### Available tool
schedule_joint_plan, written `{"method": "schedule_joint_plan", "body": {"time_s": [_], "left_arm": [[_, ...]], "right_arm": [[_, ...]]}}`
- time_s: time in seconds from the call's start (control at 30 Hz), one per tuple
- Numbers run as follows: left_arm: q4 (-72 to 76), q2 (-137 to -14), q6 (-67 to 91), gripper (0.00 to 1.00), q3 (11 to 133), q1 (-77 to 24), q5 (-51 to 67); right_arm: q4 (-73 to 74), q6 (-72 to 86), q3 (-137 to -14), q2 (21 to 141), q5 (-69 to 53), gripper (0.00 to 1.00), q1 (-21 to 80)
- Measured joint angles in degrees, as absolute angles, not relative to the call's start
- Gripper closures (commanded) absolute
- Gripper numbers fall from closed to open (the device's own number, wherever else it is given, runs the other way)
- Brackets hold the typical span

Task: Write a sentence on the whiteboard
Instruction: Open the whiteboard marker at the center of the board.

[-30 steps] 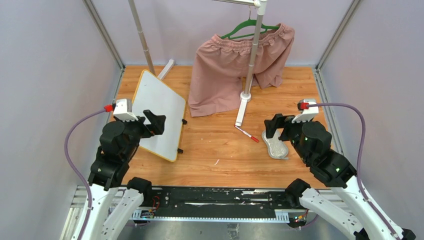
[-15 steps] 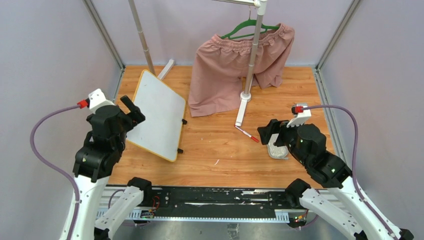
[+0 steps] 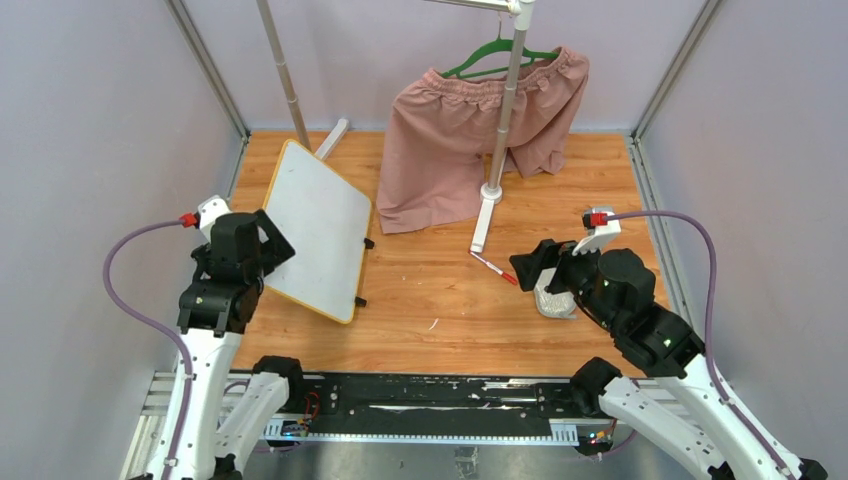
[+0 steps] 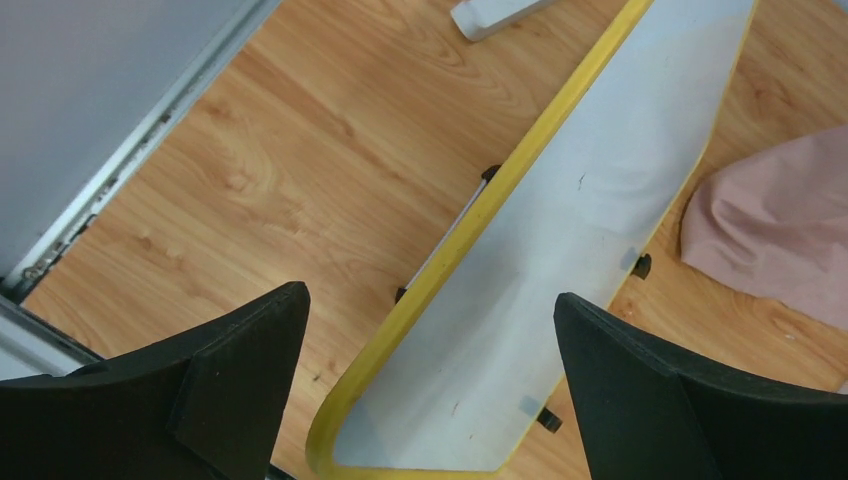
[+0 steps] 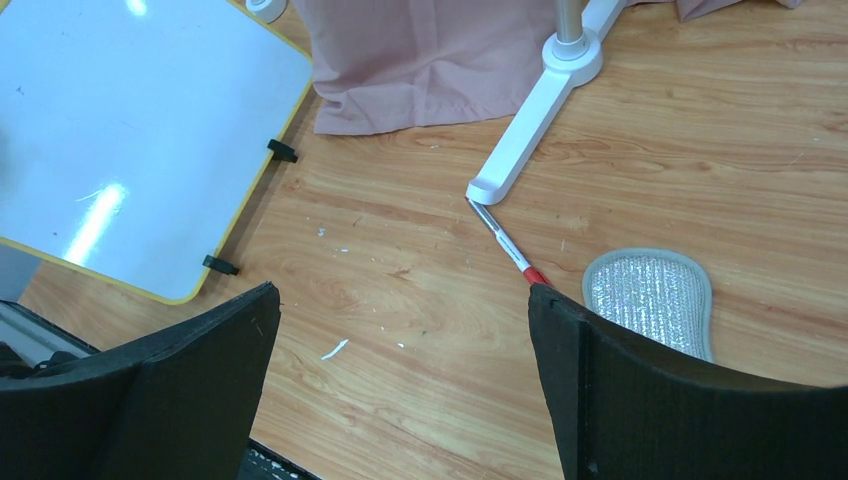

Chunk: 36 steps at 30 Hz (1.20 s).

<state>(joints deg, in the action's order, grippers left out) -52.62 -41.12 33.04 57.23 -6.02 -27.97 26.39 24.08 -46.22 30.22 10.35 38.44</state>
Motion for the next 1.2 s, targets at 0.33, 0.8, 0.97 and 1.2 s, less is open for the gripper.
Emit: {"method": "schedule_joint_plan", "body": {"time_s": [0.33, 0.8, 0.97, 1.2], "left_arm": [[-43.51, -36.84, 33.41, 0.24, 47.94, -3.16, -17.12], [-40.82, -33.10, 34.02, 0.16, 43.46, -3.09, -13.50], [-46.09, -31.62, 35.07, 0.00, 45.06, -3.11, -18.79], [-52.80, -31.35, 33.50, 0.00, 59.22, -6.09, -27.16]], "right_arm": [[25.21, 24.23, -45.25, 30.81, 8.97, 0.02, 38.44], [23.53, 23.81, -44.05, 34.41, 7.99, 0.04, 38.44], [23.55, 23.11, -43.81, 36.25, 8.05, 0.04, 38.44], [23.79, 21.45, -44.53, 42.24, 11.25, 0.07, 38.44]]}}
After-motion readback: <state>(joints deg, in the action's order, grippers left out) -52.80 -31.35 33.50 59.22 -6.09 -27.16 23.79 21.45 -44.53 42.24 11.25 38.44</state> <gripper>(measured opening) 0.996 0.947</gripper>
